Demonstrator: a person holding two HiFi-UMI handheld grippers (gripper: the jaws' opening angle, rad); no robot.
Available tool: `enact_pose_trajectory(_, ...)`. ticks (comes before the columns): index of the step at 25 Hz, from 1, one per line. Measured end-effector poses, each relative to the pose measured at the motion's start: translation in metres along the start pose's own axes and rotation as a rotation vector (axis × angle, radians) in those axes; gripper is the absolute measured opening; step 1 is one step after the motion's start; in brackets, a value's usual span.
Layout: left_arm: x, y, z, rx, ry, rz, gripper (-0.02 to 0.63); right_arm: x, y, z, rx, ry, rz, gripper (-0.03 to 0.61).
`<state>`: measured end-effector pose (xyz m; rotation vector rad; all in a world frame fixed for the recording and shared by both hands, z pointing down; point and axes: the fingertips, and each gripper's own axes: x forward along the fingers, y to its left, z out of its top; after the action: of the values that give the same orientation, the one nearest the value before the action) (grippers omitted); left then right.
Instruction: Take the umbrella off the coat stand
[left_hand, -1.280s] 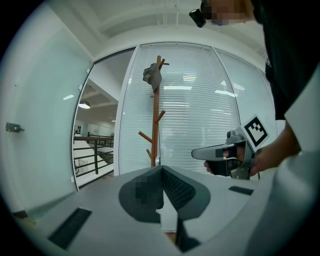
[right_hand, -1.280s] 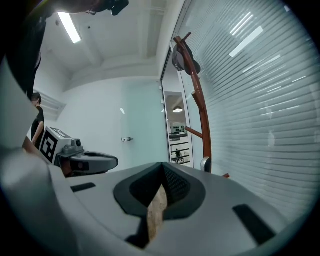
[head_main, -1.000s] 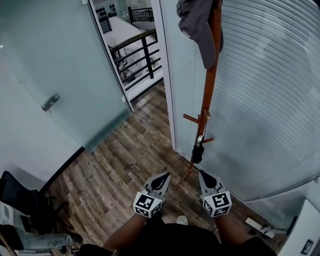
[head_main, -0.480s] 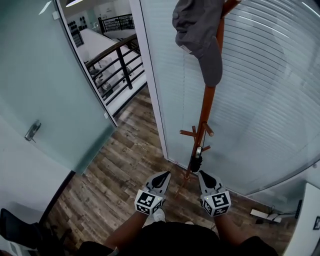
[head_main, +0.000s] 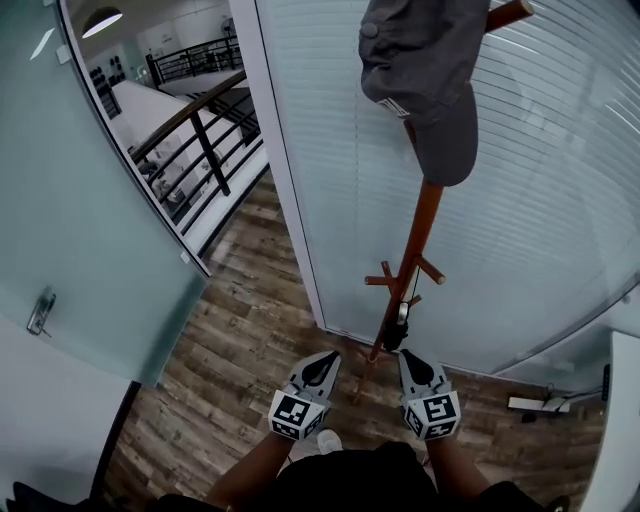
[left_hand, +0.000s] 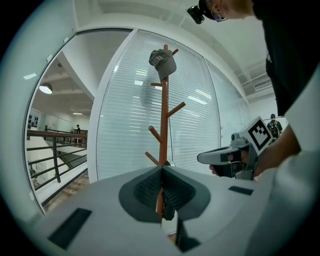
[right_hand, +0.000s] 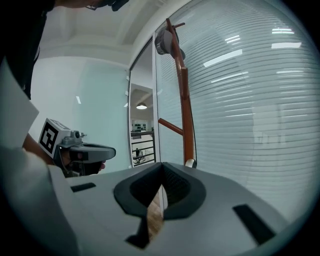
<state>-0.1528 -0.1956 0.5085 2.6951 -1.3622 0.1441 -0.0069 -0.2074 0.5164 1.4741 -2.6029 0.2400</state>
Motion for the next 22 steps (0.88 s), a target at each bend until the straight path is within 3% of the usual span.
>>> enact_pose_trajectory(9, 0.006, 0.001, -0.022, -0.005, 0.033, -0.045, 0.014, 0.008, -0.008, -0.044, -0.022, 0.092, -0.07, 0.01)
enact_pose_trajectory(14, 0.013, 0.003, -0.035, -0.013, 0.061, -0.038, 0.014, 0.023, -0.021, -0.081, -0.045, 0.174, -0.091, 0.166)
enact_pose_trajectory(22, 0.02, 0.01, -0.066, -0.044, 0.112, -0.01, 0.014, 0.057, -0.053, -0.154, 0.014, 0.318, -0.128, 0.27)
